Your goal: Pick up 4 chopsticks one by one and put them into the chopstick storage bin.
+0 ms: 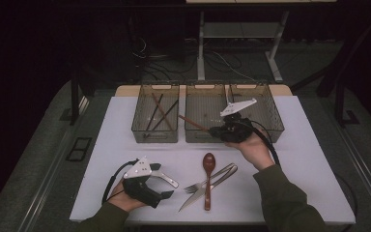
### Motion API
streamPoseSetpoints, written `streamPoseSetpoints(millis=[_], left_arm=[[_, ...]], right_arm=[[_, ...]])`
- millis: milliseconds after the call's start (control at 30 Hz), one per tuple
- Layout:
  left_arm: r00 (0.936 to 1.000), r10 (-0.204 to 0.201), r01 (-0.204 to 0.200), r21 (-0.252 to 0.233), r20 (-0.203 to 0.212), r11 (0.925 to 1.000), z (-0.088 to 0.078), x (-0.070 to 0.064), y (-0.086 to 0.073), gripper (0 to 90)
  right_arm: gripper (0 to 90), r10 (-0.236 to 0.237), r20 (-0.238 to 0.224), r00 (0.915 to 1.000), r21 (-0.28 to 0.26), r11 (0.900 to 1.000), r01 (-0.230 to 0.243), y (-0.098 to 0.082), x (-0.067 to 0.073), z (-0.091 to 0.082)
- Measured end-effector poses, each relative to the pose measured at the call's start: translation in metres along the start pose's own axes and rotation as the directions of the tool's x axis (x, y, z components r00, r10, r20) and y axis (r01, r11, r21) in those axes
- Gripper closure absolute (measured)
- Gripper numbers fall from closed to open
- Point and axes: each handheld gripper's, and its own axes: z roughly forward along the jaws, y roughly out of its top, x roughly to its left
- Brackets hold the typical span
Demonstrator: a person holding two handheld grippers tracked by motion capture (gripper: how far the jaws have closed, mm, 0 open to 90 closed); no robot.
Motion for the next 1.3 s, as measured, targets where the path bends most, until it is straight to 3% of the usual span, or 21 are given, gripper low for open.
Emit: streamPoseSetpoints(millis=[467,867,1300], left_arm=[[1.0000,-0.009,0.009,0.004,0.002,1.0000,0.000,0.000,0.000,0.0],[1.0000,-0.002,0.002,0.003,0.007,1.0000,0.000,0.000,0.000,0.0],[1.0000,0.005,-0.005,0.000,0.008,1.0000,0.000,0.000,0.000,0.0]], right_arm=[[84.7,0.031,0.024,0.9992,0.016,0.999,-0.031,0.045,0.000,0.041],[84.7,0.045,0.036,0.9983,0.035,0.998,-0.047,0.071,0.003,0.076],[84.7,0.089,0.094,0.9916,0.052,0.994,-0.094,0.099,-0.004,0.113]])
